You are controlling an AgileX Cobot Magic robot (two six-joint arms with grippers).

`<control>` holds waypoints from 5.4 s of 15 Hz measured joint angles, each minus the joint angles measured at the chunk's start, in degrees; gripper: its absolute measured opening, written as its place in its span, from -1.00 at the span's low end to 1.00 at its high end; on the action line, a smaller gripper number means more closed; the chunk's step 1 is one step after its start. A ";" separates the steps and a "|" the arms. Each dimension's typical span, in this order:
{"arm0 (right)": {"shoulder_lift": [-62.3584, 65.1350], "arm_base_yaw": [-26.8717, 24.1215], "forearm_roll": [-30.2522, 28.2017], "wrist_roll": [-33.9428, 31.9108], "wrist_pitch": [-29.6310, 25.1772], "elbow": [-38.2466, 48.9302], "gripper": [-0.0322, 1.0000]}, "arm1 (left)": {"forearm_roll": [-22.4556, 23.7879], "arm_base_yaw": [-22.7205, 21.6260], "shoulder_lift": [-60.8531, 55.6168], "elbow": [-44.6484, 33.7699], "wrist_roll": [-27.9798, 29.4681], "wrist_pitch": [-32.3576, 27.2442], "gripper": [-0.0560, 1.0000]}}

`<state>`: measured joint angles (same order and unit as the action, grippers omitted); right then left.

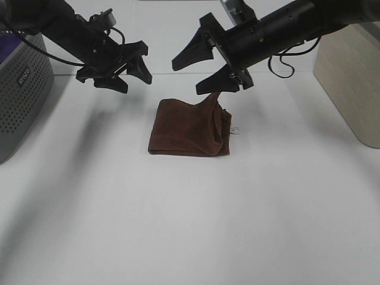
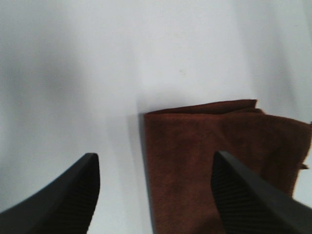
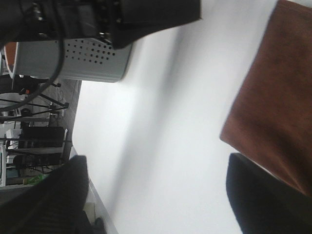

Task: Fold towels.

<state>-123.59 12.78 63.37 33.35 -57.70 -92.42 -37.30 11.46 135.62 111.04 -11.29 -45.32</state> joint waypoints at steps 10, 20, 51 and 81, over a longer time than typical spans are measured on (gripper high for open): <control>-10.89 0.80 0.11 1.09 6.07 -4.87 0.41 | 5.96 0.00 0.00 0.00 3.55 -4.70 0.30; -10.94 -5.90 -11.06 -3.04 8.94 -5.04 0.39 | 6.02 0.00 0.00 0.00 4.81 -6.25 0.30; 66.41 -5.96 -53.51 -27.96 -4.41 52.14 0.39 | 34.38 0.00 -89.95 -66.46 13.58 -24.35 0.30; 103.93 -11.40 -58.16 -28.42 -3.32 63.43 0.39 | 33.75 -5.61 -121.24 -81.99 8.19 -15.13 0.30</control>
<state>-19.65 1.38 5.21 4.93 -61.02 -28.99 -3.55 5.84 14.38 29.05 -3.09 -60.45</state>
